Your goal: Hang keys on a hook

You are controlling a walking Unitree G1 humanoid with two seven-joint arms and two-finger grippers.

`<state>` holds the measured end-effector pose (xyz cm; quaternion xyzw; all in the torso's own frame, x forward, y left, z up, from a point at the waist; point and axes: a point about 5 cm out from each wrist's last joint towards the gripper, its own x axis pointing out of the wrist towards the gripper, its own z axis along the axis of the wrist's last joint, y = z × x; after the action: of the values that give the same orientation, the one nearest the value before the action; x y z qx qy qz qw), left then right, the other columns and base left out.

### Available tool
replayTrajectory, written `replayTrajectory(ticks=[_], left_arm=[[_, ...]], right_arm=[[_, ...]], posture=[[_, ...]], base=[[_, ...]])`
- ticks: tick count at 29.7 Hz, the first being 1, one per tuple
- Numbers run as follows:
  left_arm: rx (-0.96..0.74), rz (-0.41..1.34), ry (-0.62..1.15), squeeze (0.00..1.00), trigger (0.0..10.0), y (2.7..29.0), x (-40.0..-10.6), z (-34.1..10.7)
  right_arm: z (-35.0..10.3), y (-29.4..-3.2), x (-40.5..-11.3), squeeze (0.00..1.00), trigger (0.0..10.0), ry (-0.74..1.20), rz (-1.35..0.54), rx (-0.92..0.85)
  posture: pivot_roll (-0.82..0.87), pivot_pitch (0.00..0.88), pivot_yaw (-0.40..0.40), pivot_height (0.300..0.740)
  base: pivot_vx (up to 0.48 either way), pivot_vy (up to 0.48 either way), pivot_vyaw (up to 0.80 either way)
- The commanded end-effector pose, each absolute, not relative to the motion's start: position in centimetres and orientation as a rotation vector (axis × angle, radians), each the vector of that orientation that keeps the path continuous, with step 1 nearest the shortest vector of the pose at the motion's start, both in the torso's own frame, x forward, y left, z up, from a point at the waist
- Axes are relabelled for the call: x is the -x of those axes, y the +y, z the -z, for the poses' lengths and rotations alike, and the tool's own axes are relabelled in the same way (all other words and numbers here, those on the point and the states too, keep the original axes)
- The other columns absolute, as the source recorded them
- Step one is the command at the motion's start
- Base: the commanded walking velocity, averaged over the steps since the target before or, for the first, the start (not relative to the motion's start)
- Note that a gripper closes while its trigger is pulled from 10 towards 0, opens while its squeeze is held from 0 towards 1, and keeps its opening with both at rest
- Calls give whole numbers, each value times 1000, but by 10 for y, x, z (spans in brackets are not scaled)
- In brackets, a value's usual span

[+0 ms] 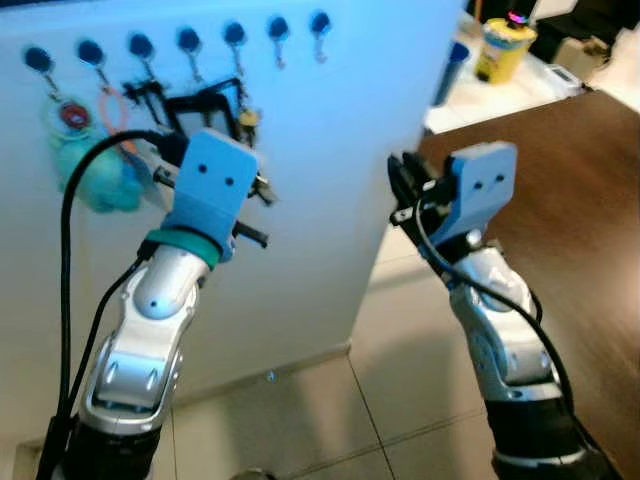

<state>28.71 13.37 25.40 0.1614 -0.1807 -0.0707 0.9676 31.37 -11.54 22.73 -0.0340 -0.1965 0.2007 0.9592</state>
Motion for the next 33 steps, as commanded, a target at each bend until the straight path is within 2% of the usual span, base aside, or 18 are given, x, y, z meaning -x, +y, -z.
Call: replayTrajectory(ticks=[1, 2, 4, 5, 6, 8, 13, 18, 19, 23, 26, 28, 33], left_arm=[[-320, 178, -459, 0, 10000, 131, -278, -263], [-308, 220, -515, 0, 10000, 129, -270, -269], [-308, 220, -515, 0, 10000, 129, -270, -269], [-248, 320, -528, 0, 10000, 127, -261, -272], [-248, 320, -528, 0, 10000, 127, -261, -272], [-135, 522, -505, 0, 10000, 121, -245, -273], [-97, 663, -489, 0, 10000, 115, -232, -274], [-157, 663, -475, 0, 10000, 115, -230, -270], [-227, 627, -461, 0, 10000, 120, -233, -265], [-279, 566, -483, 0, 10000, 124, -236, -266], [-290, 519, -507, 0, 10000, 125, -240, -273], [-294, 419, -565, 0, 10000, 128, -248, -289], [-287, 393, -587, 0, 10000, 129, -250, -296]], right_arm=[[-222, -114, -308, 0, 10000, -400, -453, 72], [-220, -112, -304, 0, 10000, -411, -491, 68], [-220, -112, -304, 0, 10000, -411, -491, 68], [-217, -113, -301, 0, 10000, -414, -521, 58], [-217, -113, -301, 0, 10000, -414, -521, 58], [-211, -116, -299, 0, 10000, -404, -557, 37], [-206, -124, -301, 0, 10000, -382, -568, 42], [-205, -127, -301, 0, 10000, -376, -564, 53], [-204, -127, -301, 0, 10000, -375, -567, 62], [-204, -126, -301, 0, 10000, -378, -571, 64], [-204, -125, -301, 0, 10000, -383, -577, 62], [-206, -123, -301, 0, 10000, -393, -588, 61], [-206, -123, -302, 0, 10000, -398, -591, 61]], posture=[[95, 24, 73, 740], [95, 29, 71, 740], [95, 29, 71, 740], [97, 36, 66, 740], [97, 36, 66, 740], [110, 48, 56, 740], [106, 54, 53, 740], [105, 55, 53, 740], [107, 56, 55, 740], [109, 56, 56, 740], [108, 52, 56, 740], [106, 42, 59, 740], [106, 42, 59, 740]], base=[[0, 0, 0], [0, 0, 0], [0, 0, 0], [0, 0, 0], [0, 0, 0], [0, 0, 0], [0, 0, 0], [0, 0, 0], [0, 0, 0], [0, 0, 0], [0, 0, 0], [0, 0, 0], [0, 0, 0]])
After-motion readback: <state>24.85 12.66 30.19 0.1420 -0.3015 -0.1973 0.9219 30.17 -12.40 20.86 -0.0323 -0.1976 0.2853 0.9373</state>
